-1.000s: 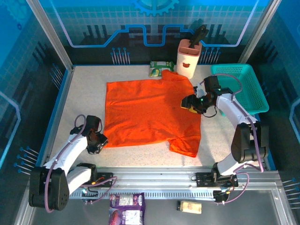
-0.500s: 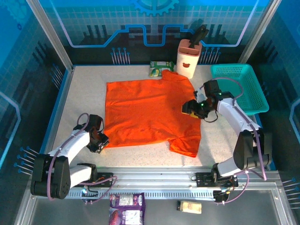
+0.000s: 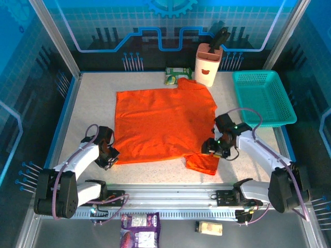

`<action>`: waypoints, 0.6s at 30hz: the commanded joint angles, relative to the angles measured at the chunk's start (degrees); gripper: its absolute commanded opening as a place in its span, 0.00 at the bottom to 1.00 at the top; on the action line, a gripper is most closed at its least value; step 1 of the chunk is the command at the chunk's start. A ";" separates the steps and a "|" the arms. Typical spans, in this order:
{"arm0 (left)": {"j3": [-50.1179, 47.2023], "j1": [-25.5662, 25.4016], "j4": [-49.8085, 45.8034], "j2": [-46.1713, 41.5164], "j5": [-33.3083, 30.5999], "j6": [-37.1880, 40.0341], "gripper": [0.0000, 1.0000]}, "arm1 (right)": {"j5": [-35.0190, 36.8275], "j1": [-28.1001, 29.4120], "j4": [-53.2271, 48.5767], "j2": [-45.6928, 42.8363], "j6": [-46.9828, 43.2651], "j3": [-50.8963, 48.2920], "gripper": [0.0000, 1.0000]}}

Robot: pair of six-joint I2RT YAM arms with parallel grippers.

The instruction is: Fold the inside-out t-shirt

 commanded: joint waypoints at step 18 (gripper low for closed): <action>2.51 -0.33 0.76 -0.93 2.03 1.98 0.08 | 9.63 11.72 -1.41 -6.43 28.90 -11.86 0.41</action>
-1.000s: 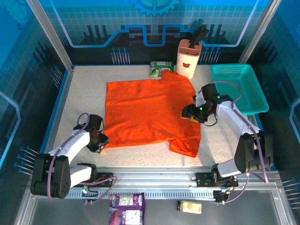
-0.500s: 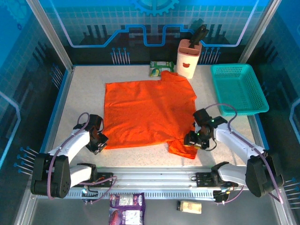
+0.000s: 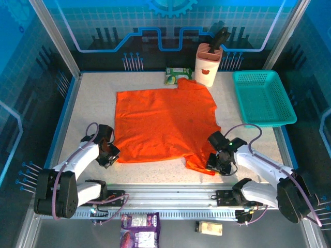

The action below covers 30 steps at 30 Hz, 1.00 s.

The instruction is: Fold the inside-out t-shirt

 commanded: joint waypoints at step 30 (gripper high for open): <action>5.87 -0.14 -11.21 -14.68 -0.92 -0.42 0.00 | 4.91 2.69 -11.73 -25.19 16.16 -1.62 0.00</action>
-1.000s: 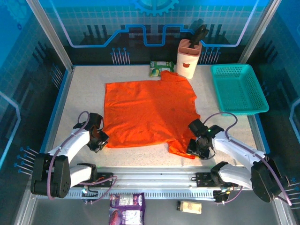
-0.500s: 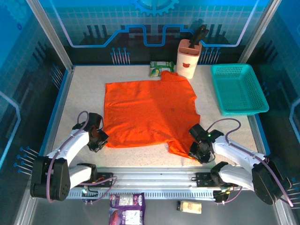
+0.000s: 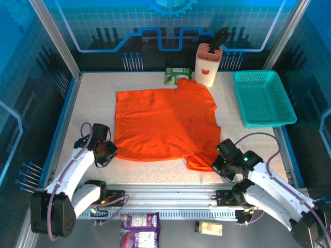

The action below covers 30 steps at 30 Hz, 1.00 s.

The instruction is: Fold the inside-out t-shirt

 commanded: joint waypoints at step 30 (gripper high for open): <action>9.11 1.25 3.49 5.31 0.49 4.14 0.00 | 8.98 -6.61 -0.36 18.60 -27.76 29.05 0.00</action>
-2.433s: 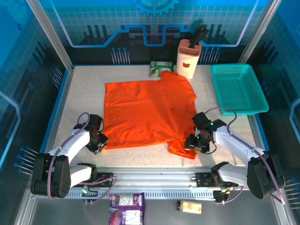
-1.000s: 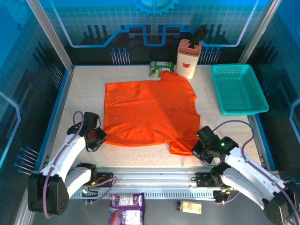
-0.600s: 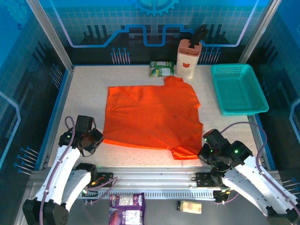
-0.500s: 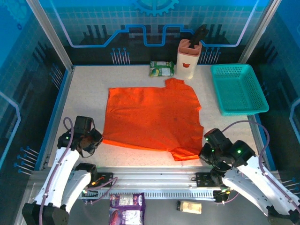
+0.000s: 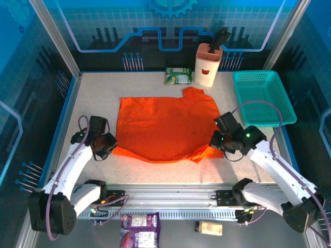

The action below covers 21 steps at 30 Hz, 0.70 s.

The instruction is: Fold the inside-out t-shirt

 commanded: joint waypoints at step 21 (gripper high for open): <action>9.13 4.06 11.87 23.52 -1.48 10.71 0.00 | -5.61 -13.92 15.25 21.96 -19.60 5.77 0.00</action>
